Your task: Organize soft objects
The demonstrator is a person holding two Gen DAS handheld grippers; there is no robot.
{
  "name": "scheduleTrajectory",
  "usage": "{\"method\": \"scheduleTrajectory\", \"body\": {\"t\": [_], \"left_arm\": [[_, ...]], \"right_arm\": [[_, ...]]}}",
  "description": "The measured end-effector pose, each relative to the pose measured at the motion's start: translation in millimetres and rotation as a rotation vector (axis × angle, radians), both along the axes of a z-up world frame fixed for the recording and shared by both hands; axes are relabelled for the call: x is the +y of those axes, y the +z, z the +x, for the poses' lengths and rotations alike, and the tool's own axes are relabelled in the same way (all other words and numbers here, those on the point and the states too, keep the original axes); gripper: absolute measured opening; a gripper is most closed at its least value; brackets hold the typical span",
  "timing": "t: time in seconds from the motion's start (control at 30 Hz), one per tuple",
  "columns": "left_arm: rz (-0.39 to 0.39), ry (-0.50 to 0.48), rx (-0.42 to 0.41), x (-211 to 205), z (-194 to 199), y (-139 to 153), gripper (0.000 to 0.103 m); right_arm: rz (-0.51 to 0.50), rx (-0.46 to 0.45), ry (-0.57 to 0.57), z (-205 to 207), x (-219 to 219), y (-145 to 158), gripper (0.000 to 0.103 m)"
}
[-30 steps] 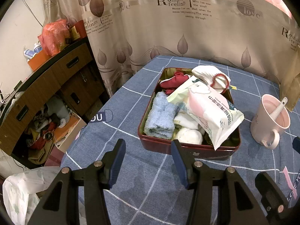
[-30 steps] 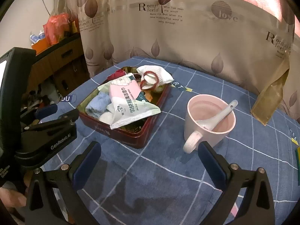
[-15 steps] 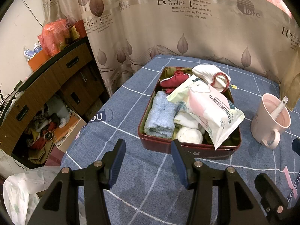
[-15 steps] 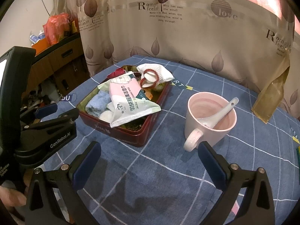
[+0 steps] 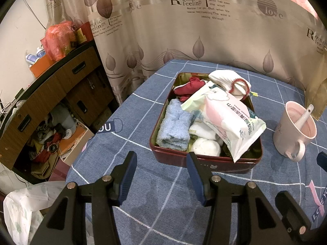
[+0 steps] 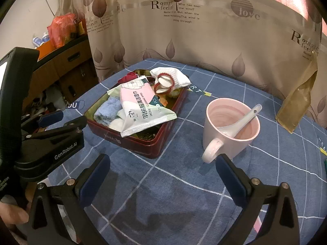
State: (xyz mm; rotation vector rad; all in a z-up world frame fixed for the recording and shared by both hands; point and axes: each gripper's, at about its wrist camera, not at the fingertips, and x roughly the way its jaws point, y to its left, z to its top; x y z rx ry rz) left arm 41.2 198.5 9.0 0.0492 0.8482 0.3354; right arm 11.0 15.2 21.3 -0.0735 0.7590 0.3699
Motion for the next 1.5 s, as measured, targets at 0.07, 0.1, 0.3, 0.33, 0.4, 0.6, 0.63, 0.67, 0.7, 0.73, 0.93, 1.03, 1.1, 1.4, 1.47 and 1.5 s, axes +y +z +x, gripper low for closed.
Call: {"method": "scheduleTrajectory", "body": {"t": [0.07,0.1,0.3,0.33,0.4,0.6,0.63,0.67,0.7,0.73,0.93,1.03,1.1,1.4,1.47,1.5], "left_arm": [[-0.001,0.000,0.001,0.0,0.2,-0.6,0.051],[0.000,0.000,0.001,0.0,0.1,-0.5,0.051],[0.001,-0.001,0.000,0.1,0.3,-0.4,0.051],[0.000,-0.001,0.001,0.1,0.3,-0.4,0.051],[0.000,0.000,0.001,0.1,0.2,-0.3,0.051],[0.001,-0.001,0.002,0.2,0.2,-0.3,0.051],[0.001,-0.001,0.002,0.2,0.2,-0.3,0.051],[0.000,-0.001,0.002,0.2,0.2,-0.4,0.051],[0.000,-0.001,0.002,0.1,0.2,-0.4,0.051],[0.001,-0.001,0.001,0.0,0.2,-0.2,0.051],[0.000,-0.002,0.002,-0.3,0.3,-0.5,0.051],[0.000,-0.003,0.003,-0.2,0.1,-0.7,0.051],[0.001,-0.004,0.004,-0.2,0.3,-0.6,0.051],[-0.003,-0.017,0.001,-0.4,0.6,-2.0,0.051],[-0.004,-0.019,0.000,-0.2,0.6,-1.9,0.051],[-0.004,-0.018,-0.001,-0.3,0.7,-1.9,0.051]], "right_arm": [[0.001,0.000,0.000,-0.1,-0.1,0.1,0.103],[0.002,0.002,0.000,-0.3,0.3,-0.5,0.103],[0.000,0.005,0.004,-1.1,1.5,-1.1,0.103],[0.001,0.006,0.003,-0.5,1.5,-1.0,0.103],[0.000,0.006,0.005,-1.0,1.8,-1.4,0.103],[0.001,0.010,0.006,-2.6,3.5,-3.2,0.103],[0.002,0.011,0.006,-2.3,3.1,-3.1,0.103],[0.002,0.012,0.006,-2.5,3.2,-3.2,0.103],[0.002,0.013,0.006,-1.9,2.8,-3.0,0.103],[0.003,0.014,0.007,-1.1,2.4,-2.9,0.103],[0.003,0.014,0.007,-1.1,2.7,-3.3,0.103],[0.005,0.016,0.008,-0.9,2.3,-4.1,0.103],[0.004,0.016,0.008,-1.4,2.4,-4.4,0.103],[0.004,0.016,0.008,-0.9,2.5,-4.0,0.103],[0.005,0.016,0.009,-0.9,2.6,-4.0,0.103],[0.004,0.017,0.008,-0.8,2.8,-3.9,0.103]]}}
